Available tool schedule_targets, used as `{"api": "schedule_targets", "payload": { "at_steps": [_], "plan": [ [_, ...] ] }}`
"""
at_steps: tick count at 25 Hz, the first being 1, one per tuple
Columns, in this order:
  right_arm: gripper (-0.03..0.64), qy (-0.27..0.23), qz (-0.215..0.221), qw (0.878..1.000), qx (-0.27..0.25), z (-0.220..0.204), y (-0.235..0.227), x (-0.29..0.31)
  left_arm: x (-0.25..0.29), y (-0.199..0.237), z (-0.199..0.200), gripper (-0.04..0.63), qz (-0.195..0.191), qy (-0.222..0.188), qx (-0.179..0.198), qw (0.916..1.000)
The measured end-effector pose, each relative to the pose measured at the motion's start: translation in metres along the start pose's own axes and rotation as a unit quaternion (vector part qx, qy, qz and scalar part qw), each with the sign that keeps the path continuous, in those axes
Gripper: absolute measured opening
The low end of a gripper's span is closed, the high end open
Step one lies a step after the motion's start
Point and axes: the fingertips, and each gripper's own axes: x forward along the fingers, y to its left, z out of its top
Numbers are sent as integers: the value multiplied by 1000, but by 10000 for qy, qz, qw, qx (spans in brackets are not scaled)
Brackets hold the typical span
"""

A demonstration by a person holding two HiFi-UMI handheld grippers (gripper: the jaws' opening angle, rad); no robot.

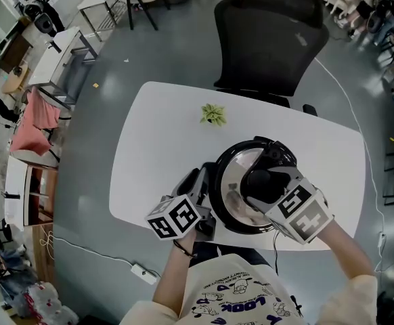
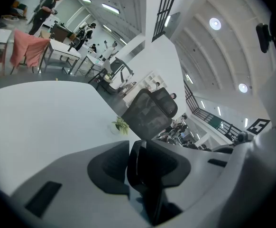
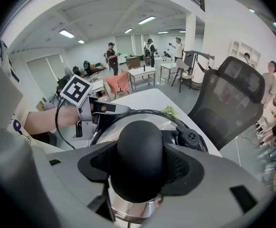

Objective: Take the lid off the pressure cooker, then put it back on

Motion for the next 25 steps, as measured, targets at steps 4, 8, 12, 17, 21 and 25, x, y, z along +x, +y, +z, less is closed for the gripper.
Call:
{"api": "schedule_targets", "payload": {
  "at_steps": [4,8,12,17,21,25],
  "plan": [
    [302,135,115,9997,-156,0,4,-3,-1,0,0,123,-22,8,-3,10000],
    [302,185,273,9985,-434,0,6,-2,-1,0,0,123,-24,10,1,10000],
    [302,263,480,9950,-839,-1,9,-3,-1,0,0,123,-25,16,10,10000],
    [303,421,808,9847,-1484,-1,13,-4,-3,-1,2,123,-25,22,17,10000],
    [304,557,1039,9724,-2011,-2,15,-3,-2,0,1,123,-21,21,27,10000],
    [307,633,1122,9668,-2205,-4,16,-2,-1,0,1,123,-15,39,46,10000]
  ]
}}
